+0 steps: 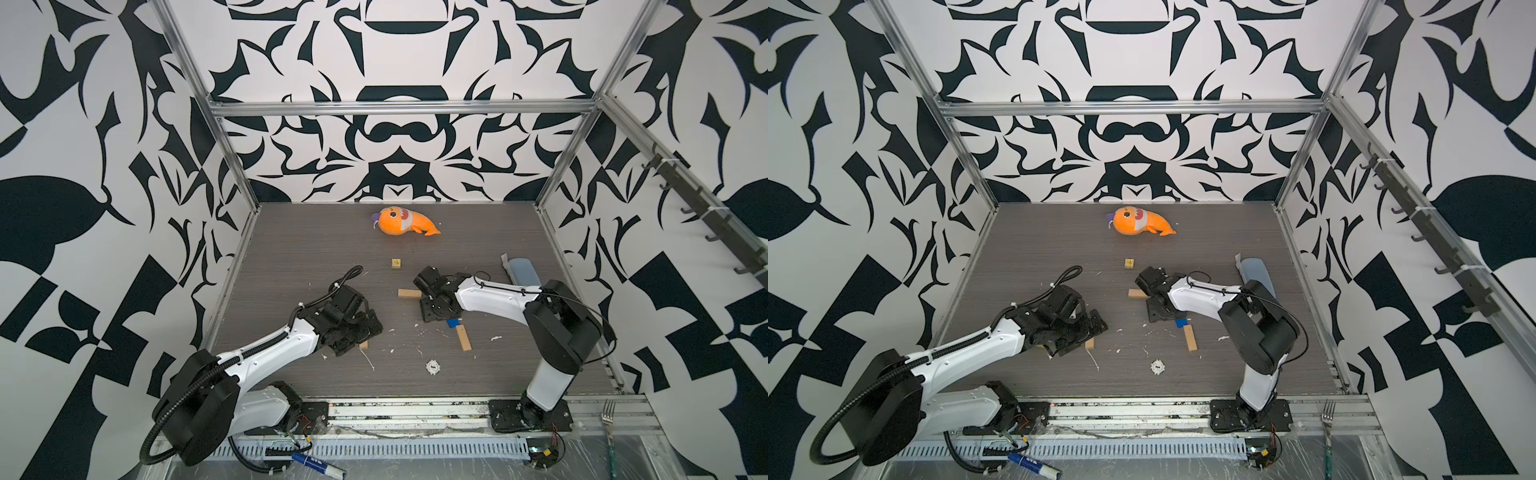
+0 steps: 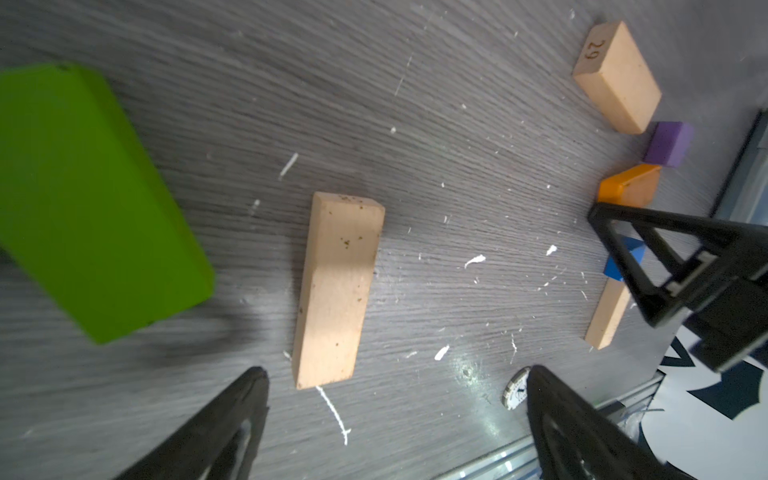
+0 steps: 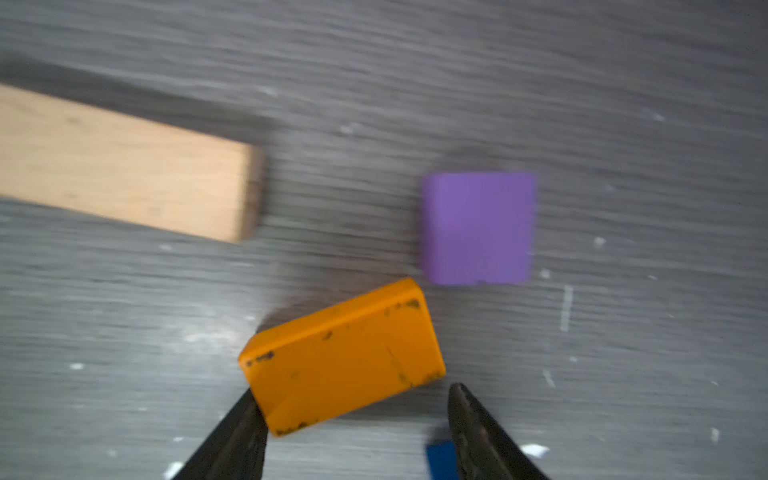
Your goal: Build the wood block tower
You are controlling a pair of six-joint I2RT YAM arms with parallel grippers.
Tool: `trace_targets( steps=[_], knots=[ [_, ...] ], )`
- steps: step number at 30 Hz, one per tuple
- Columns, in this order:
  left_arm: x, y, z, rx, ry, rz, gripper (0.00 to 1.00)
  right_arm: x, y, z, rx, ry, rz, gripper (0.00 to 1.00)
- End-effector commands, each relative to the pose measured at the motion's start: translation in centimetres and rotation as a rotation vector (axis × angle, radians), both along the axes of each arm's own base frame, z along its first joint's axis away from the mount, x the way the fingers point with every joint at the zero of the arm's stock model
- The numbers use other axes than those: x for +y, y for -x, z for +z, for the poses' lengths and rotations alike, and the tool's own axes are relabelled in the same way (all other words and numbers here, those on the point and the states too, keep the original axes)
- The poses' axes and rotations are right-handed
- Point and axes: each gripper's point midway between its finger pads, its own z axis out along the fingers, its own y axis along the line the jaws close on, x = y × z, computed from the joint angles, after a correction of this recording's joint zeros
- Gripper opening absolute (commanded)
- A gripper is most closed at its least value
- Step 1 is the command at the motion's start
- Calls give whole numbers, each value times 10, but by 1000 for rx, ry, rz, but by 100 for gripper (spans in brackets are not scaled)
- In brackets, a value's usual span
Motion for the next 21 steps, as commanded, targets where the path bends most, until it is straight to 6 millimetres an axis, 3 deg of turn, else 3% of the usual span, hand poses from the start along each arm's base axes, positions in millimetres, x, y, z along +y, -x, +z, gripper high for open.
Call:
trace_targets(
  steps=[1,6,14,21],
  knots=[
    [0,1,-9,15,-18,15,100,-27,5,0,14,38,-68,66],
    [-7,1,-19,39,-34,0,100,-45,6,0,22,27,-128,69],
    [-26,-3,-21,38,-27,-29,100,-37,2,18,-16,-52,-117,94],
    [-52,-13,-15,26,-10,-74,100,-37,-4,42,-73,-91,-123,99]
  ],
)
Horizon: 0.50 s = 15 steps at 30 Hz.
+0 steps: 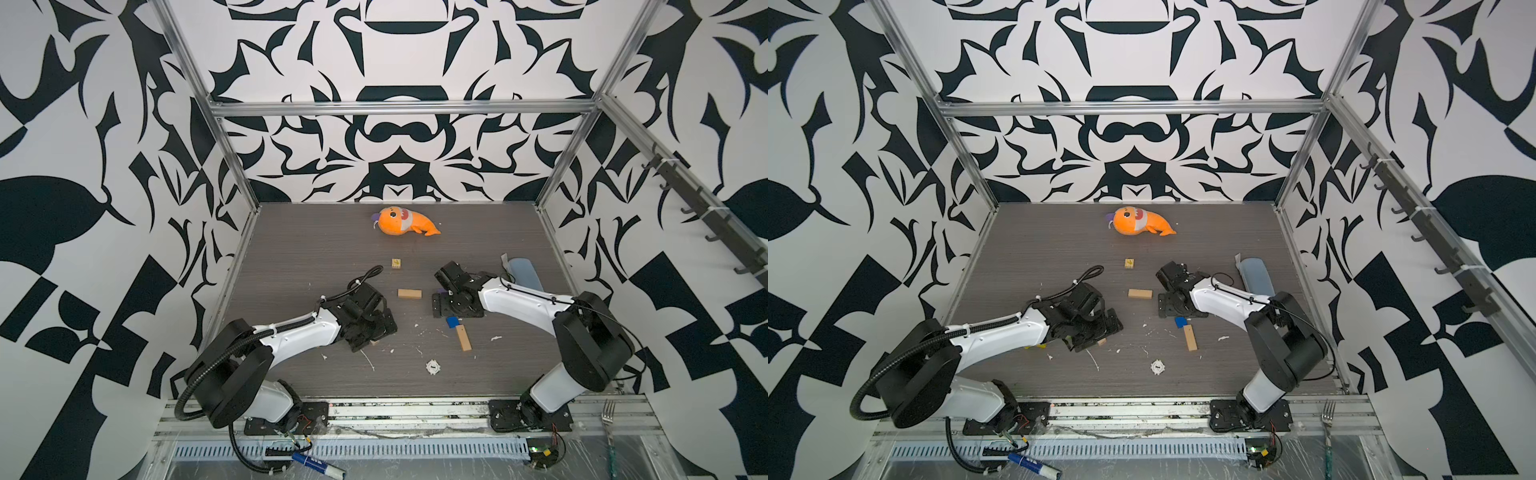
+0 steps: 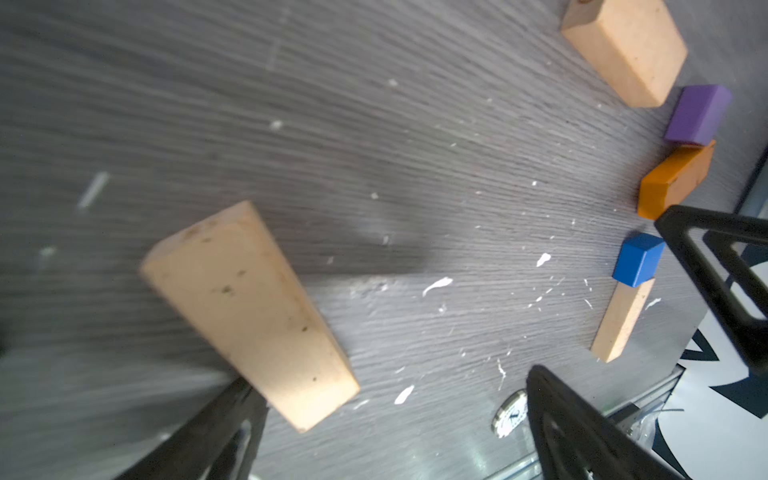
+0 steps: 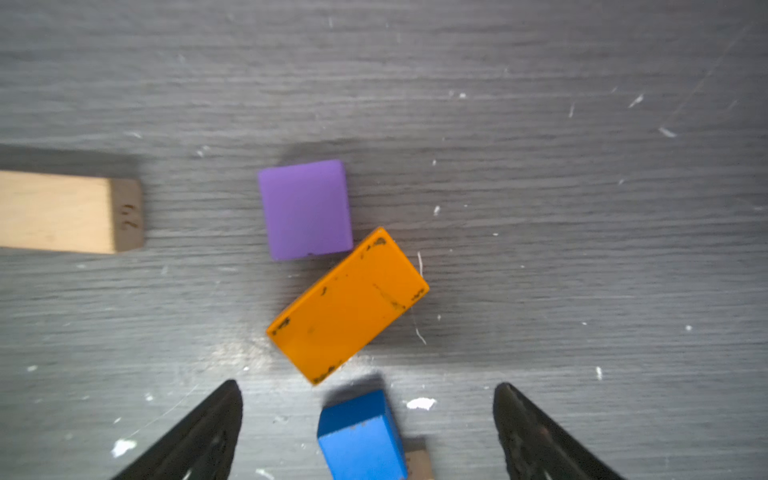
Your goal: Build the wood block tower
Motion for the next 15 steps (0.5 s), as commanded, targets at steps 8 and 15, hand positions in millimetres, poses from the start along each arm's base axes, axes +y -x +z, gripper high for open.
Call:
trace_targets(
  steps=[8,15],
  knots=[
    [-35,-11,8,-2,-2,-56,100,5,-6,24,-32,-90,-9,96],
    [-18,-16,40,-78,-176,-122,100,2,-9,22,-47,-70,-16,94]
  ],
)
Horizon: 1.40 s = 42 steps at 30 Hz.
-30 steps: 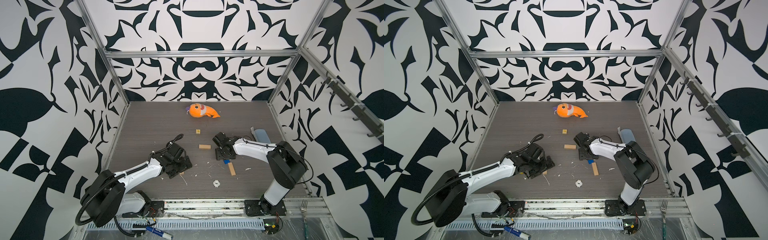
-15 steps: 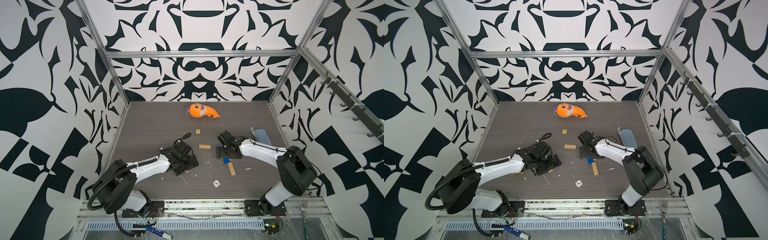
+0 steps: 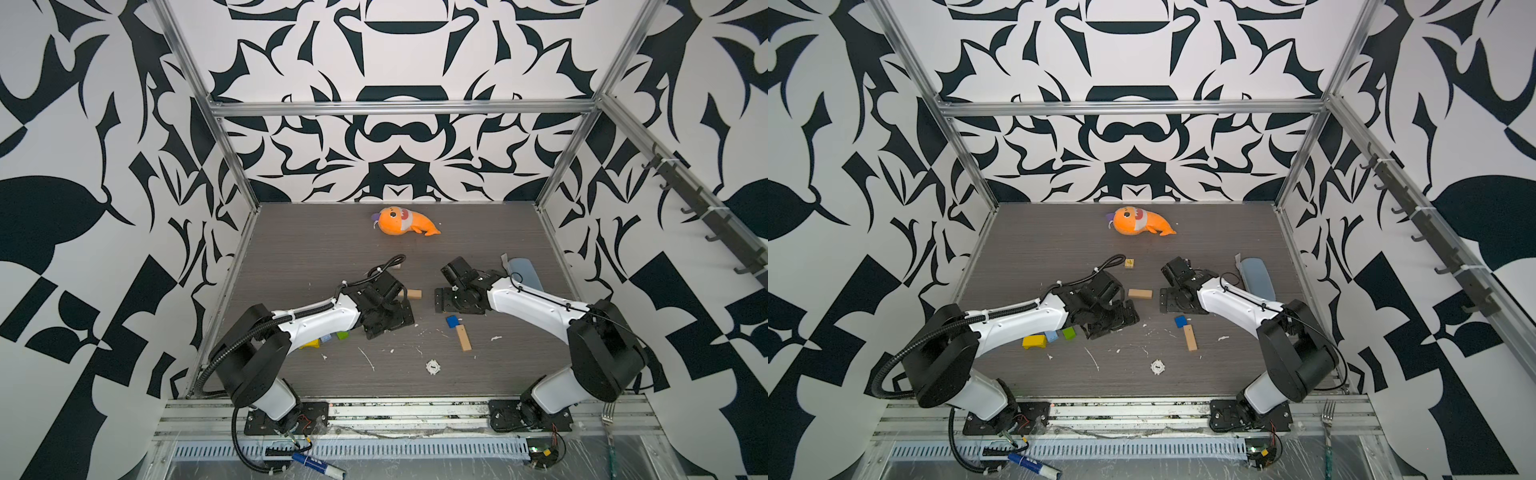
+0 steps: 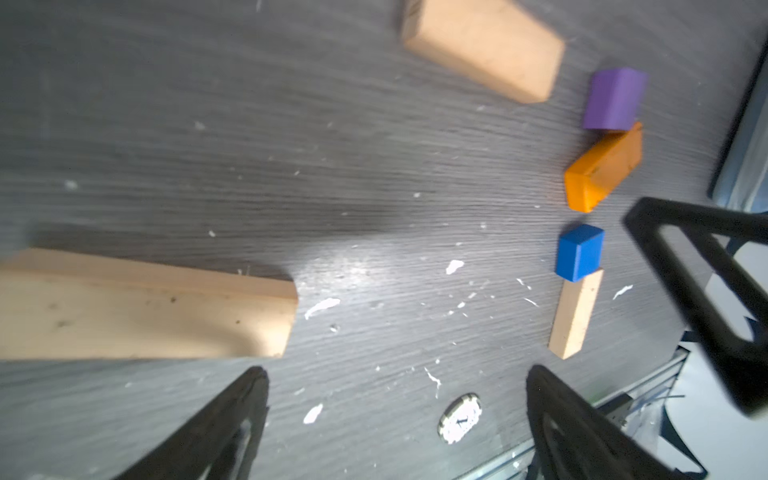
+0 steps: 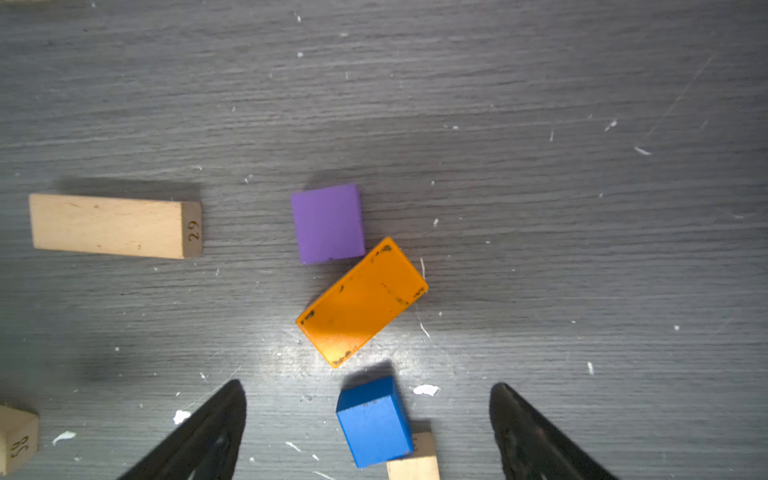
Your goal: Build the wood block tower
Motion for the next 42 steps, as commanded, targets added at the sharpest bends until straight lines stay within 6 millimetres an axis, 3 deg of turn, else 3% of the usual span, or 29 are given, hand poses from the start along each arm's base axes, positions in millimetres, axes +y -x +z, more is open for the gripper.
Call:
trace_targets(
  steps=[1,6,13,25,38,42],
  knots=[
    [29,3,11,-34,-158,-28,100,0,-6,7,-30,-5,-5,94],
    [46,-1,21,-107,-252,-105,100,11,-5,12,-4,-47,23,94],
    [65,0,12,-123,-396,-226,100,24,-3,19,-28,-148,37,99],
    [66,-11,-15,-78,-373,-327,100,12,-5,40,-97,-108,43,97],
    [67,-20,-31,-50,-379,-322,100,16,-5,52,-159,-152,73,97],
    [69,-22,-38,-40,-398,-304,96,21,-4,57,-172,-182,95,97]
  ],
)
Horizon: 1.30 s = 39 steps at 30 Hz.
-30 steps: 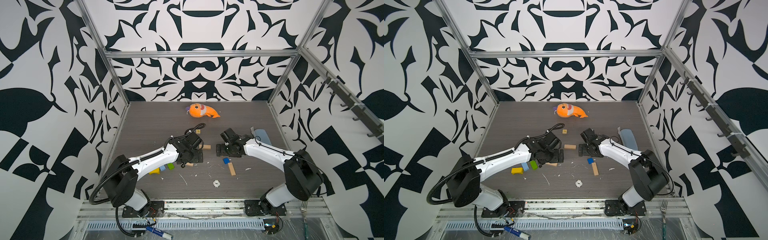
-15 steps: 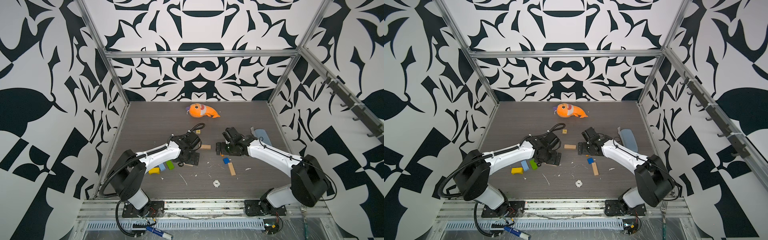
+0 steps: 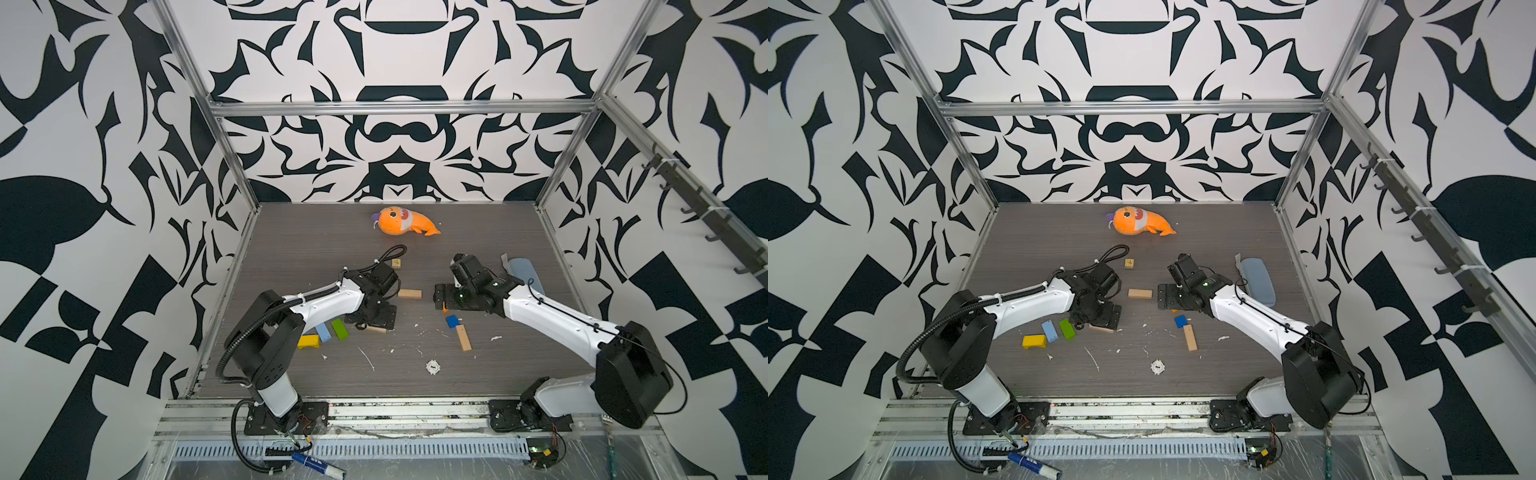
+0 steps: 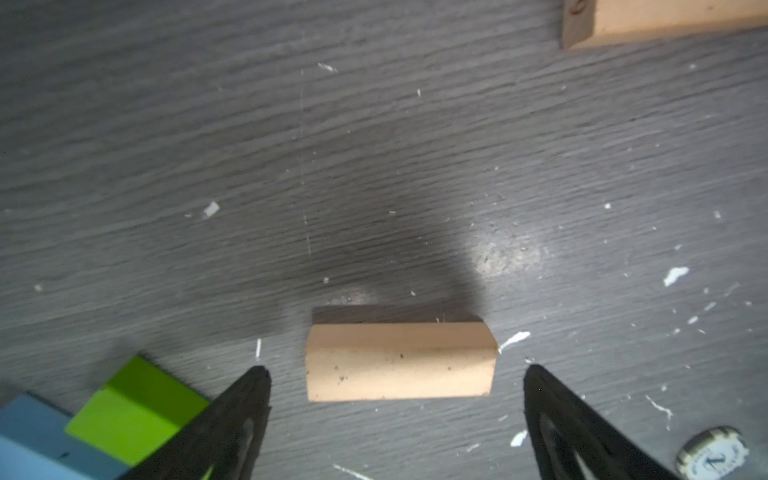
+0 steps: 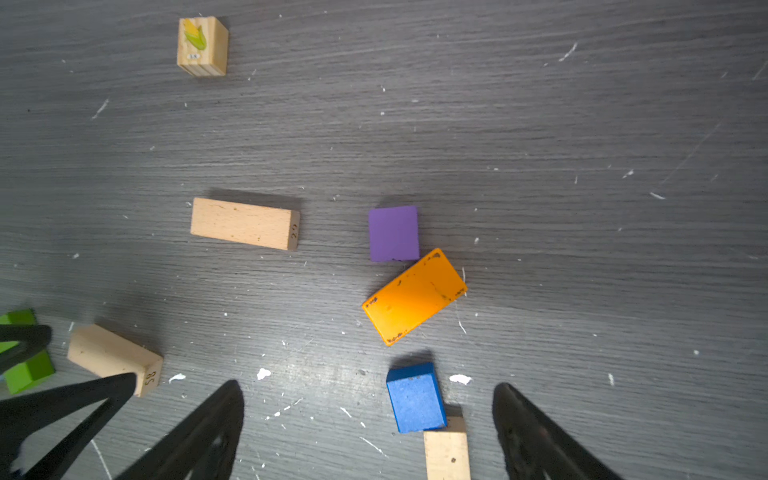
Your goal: Build the wood block tower
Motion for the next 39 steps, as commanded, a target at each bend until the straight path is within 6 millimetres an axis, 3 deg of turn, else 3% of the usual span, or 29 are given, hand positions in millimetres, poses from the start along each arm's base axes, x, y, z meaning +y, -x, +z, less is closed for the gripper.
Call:
trace_targets(
  steps=[1,29,31,35,39],
  knots=[
    [1,-1,-5,10,-11,19,95,4,-5,15,-57,-36,17,97],
    [7,13,-28,41,-95,37,89,14,-11,3,-1,-32,25,96],
    [6,13,-29,45,-92,44,86,14,-11,2,2,-32,26,96],
    [0,15,-29,56,-82,41,71,14,-12,2,4,-31,25,96],
    [-4,13,-25,53,-71,78,70,16,-11,5,10,-47,21,95]
  ],
)
